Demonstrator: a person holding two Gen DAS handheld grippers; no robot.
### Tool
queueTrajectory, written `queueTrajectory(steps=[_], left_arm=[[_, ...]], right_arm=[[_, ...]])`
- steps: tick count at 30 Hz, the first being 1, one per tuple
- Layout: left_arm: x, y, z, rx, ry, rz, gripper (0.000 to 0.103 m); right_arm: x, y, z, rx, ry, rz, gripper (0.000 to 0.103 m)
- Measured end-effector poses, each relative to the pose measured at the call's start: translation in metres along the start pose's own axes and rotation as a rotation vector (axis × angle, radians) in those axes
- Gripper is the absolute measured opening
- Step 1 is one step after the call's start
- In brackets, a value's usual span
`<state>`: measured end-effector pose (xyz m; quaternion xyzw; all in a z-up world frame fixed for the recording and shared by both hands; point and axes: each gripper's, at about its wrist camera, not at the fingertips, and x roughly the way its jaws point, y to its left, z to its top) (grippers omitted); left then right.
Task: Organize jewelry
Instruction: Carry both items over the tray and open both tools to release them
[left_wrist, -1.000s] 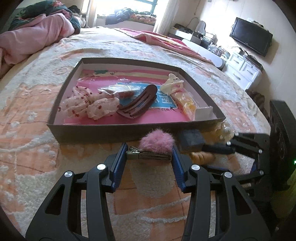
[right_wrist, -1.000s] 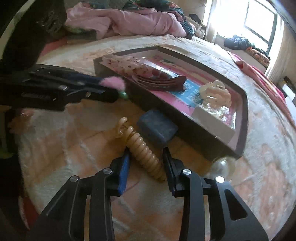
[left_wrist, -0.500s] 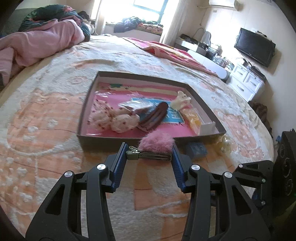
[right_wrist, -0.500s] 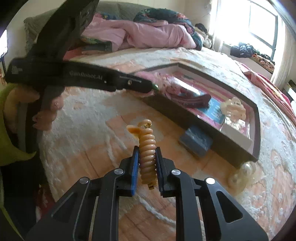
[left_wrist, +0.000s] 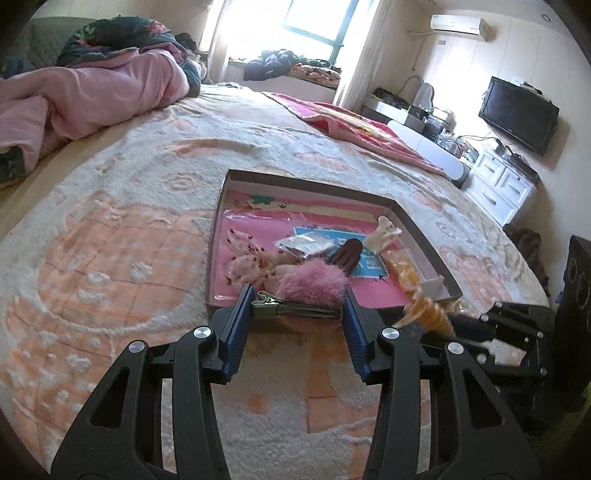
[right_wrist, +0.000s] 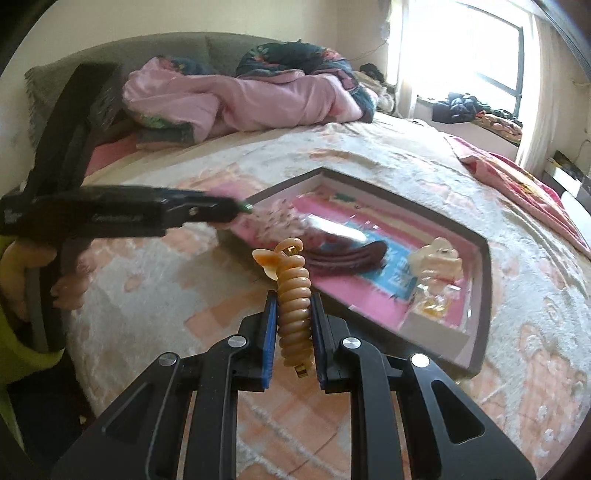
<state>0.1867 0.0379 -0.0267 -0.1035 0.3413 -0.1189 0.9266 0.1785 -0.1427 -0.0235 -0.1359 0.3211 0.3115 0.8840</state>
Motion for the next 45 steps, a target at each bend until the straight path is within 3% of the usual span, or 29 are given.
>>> queueTrajectory(steps=[21,45], left_arm=[[0.043,-0.011,0.036,0.066,-0.012,0.019,0.037],[0.091,-0.042,0.029,0.129,0.035,-0.029,0.037]], right_arm=[[0.002,-0.112,0.021,0.206,-0.049,-0.202,0.017],[0.046,-0.152,0.014,0.309,0.026,-0.266,0.017]])
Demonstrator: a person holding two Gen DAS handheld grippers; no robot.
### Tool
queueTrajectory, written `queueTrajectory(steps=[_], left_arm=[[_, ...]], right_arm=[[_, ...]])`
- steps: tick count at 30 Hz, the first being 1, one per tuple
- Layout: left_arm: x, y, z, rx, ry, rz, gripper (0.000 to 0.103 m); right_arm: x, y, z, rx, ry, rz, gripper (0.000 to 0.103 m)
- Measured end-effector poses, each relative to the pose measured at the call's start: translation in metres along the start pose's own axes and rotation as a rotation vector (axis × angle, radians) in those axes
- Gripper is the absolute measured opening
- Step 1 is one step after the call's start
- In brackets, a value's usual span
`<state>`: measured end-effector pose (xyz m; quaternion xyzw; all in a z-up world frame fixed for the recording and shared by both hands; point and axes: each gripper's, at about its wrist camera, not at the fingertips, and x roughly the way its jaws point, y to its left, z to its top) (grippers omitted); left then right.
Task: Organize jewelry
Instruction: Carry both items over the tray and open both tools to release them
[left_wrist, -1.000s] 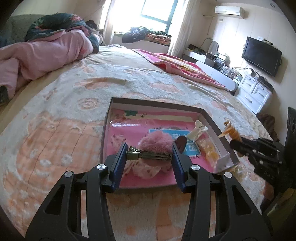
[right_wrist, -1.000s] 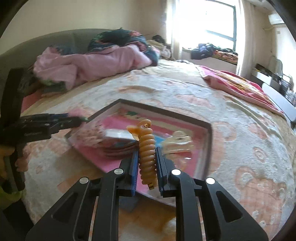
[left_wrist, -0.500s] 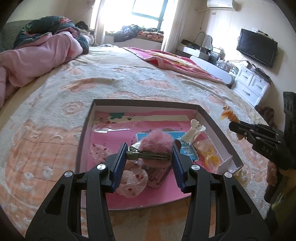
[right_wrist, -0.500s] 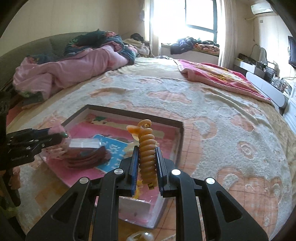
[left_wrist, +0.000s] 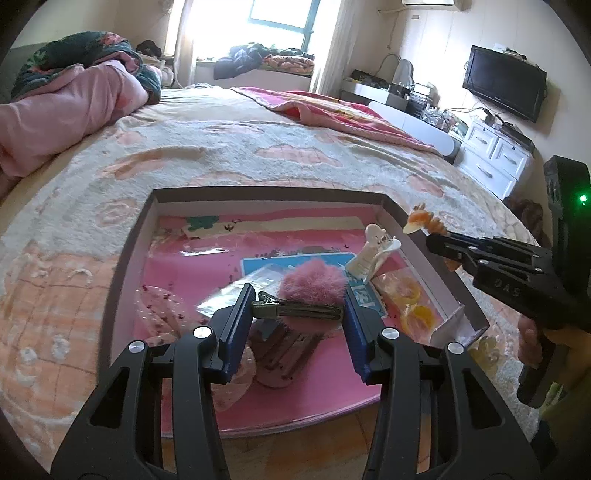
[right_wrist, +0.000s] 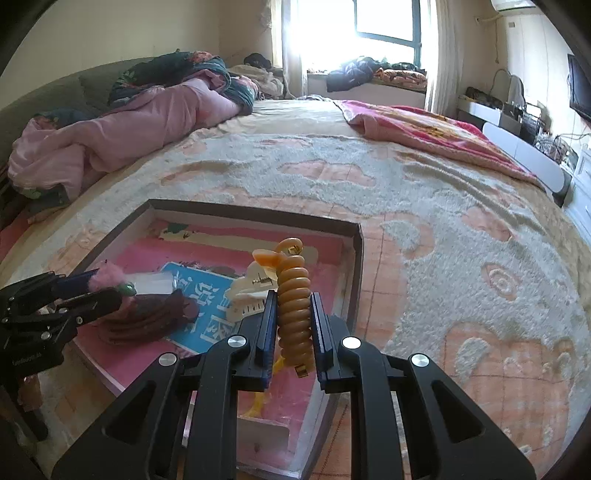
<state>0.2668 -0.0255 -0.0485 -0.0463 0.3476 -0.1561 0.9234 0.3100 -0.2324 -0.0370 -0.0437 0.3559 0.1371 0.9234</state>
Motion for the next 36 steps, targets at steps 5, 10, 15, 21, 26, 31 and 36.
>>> queueTrajectory(steps=[5,10,15,21,26,31,36], left_arm=[[0.005,-0.005,-0.004,0.011,0.005,-0.014,0.037],[0.01,-0.01,-0.007,0.024,0.014,-0.037,0.037],[0.014,-0.015,-0.009,0.046,0.015,-0.066,0.038],[0.017,-0.023,-0.011,0.072,0.023,-0.085,0.038],[0.018,-0.028,-0.014,0.086,0.027,-0.091,0.038],[0.019,-0.028,-0.014,0.082,0.032,-0.087,0.038],[0.02,-0.028,-0.015,0.076,0.038,-0.084,0.038]], right_arm=[[0.003,-0.001,-0.005,0.013,0.009,0.001,0.017],[0.005,-0.002,-0.009,0.031,0.021,0.036,0.017],[0.004,-0.001,-0.013,0.032,0.033,0.039,0.017],[0.008,-0.006,-0.018,0.066,0.061,0.026,0.017],[0.008,-0.008,-0.023,0.089,0.072,0.032,0.018],[0.004,-0.007,-0.026,0.076,0.057,0.04,0.019],[-0.004,-0.009,-0.025,0.089,0.03,0.04,0.032]])
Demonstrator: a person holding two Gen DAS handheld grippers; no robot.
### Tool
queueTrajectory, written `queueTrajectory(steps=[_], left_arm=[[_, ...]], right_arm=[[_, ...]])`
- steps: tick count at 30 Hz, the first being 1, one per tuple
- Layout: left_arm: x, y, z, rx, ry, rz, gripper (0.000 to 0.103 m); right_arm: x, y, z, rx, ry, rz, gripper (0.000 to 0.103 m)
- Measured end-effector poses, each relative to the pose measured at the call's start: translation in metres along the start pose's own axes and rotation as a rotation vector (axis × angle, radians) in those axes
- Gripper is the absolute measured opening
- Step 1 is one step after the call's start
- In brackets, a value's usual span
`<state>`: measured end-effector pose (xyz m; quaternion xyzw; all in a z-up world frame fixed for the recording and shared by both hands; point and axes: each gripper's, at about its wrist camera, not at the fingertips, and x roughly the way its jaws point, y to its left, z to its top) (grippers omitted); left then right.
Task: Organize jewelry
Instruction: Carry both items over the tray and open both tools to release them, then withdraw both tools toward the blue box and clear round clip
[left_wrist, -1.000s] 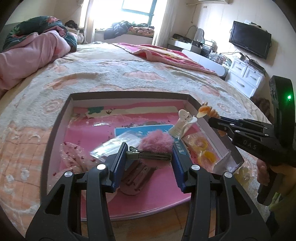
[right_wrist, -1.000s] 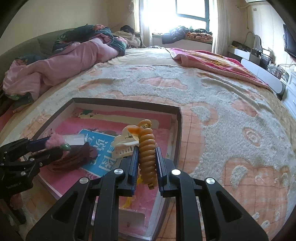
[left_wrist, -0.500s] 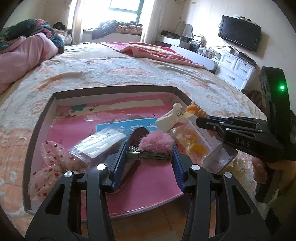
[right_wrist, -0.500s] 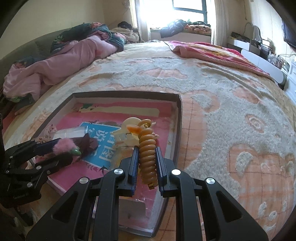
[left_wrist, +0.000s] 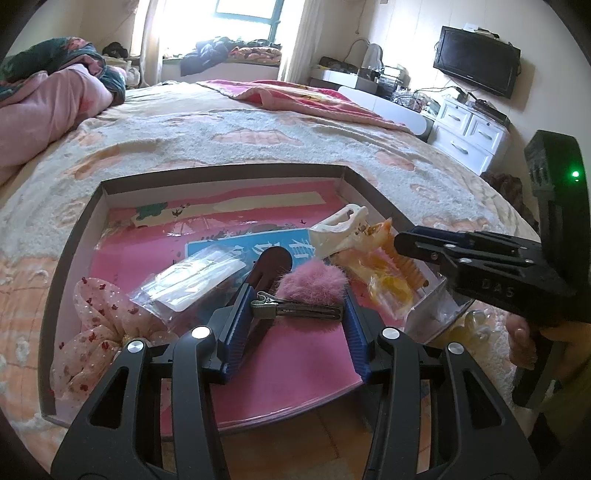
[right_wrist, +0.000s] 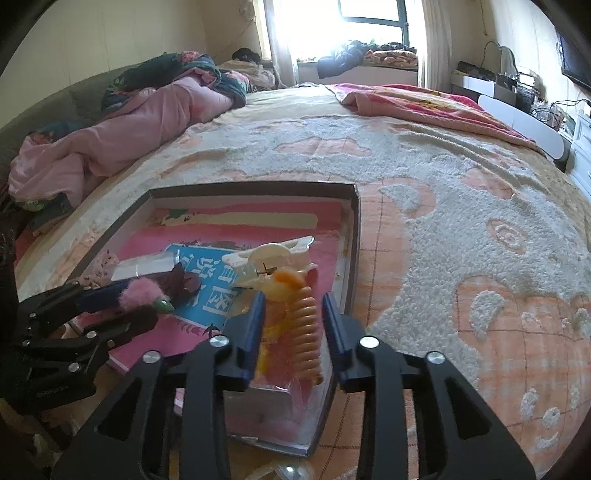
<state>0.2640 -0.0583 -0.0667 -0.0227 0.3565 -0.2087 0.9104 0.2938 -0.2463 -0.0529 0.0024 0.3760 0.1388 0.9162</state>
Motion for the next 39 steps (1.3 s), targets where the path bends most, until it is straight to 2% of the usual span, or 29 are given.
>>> queueTrajectory(steps=[5,9,24,30,32,39], left_arm=[[0.001,0.003,0.0,-0.014,0.005,-0.004,0.041],[-0.001,0.003,0.0,-0.016,0.002,0.0,0.046],[-0.041,0.0,0.007,-0.033,-0.073,0.054,0.07],[-0.067,-0.004,0.008,-0.044,-0.132,0.066,0.091],[-0.077,-0.006,0.007,-0.045,-0.148,0.076,0.091],[-0.098,-0.013,0.0,-0.035,-0.172,0.109,0.091]], right_arm=[[-0.011,-0.004,-0.001,0.023,-0.025,-0.003,0.042],[-0.019,-0.007,-0.001,0.032,-0.043,-0.008,0.044],[-0.069,0.002,-0.008,0.011,-0.146,-0.018,0.065],[-0.096,0.011,-0.017,-0.027,-0.195,-0.029,0.074],[-0.102,0.013,-0.02,-0.035,-0.207,-0.03,0.078],[-0.118,0.017,-0.034,-0.051,-0.213,-0.024,0.079]])
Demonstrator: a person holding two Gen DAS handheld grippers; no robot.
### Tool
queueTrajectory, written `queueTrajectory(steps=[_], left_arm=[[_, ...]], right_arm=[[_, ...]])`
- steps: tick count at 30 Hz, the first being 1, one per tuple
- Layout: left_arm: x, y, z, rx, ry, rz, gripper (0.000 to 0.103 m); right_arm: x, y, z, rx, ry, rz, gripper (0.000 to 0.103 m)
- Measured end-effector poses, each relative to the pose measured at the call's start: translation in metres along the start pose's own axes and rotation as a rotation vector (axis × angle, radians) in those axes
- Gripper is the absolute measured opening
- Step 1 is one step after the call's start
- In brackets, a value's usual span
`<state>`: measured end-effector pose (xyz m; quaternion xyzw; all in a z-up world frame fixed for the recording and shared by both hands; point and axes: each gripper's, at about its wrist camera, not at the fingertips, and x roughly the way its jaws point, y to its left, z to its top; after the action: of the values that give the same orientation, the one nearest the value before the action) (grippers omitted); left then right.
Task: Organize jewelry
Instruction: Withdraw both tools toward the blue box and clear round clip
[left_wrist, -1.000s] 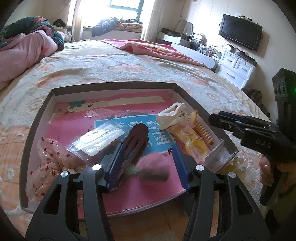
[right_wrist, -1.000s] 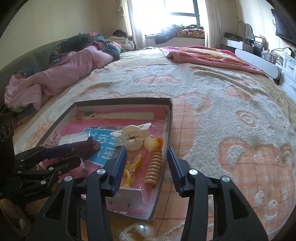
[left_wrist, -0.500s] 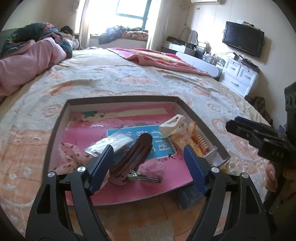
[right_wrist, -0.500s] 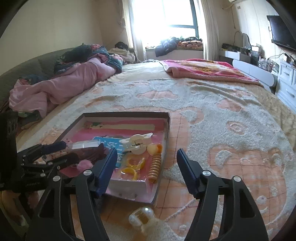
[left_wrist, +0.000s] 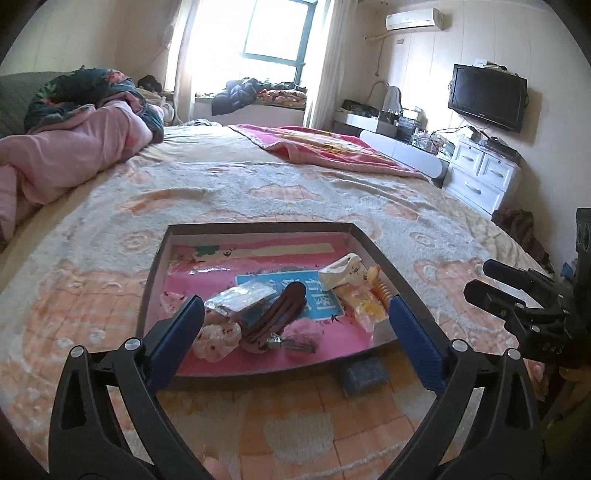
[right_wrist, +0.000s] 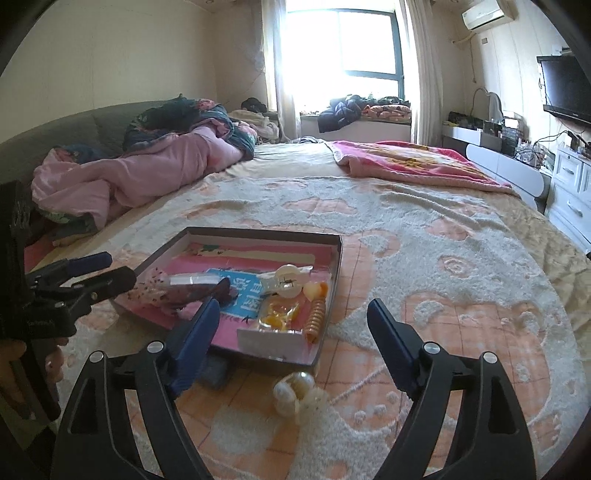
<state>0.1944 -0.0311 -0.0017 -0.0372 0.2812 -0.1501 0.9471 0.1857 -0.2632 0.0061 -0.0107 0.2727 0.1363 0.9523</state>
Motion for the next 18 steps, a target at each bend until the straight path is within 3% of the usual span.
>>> queueTrajectory(steps=[10,18], left_arm=[[-0.013,-0.007,-0.025,0.026,0.036,0.023,0.091],[-0.001,-0.018,-0.047,0.061,0.106,0.022,0.091]], right_arm=[[-0.01,0.004,-0.021,-0.023,0.03,0.006,0.079],[0.002,0.001,-0.038,-0.022,0.083,0.014,0.079]])
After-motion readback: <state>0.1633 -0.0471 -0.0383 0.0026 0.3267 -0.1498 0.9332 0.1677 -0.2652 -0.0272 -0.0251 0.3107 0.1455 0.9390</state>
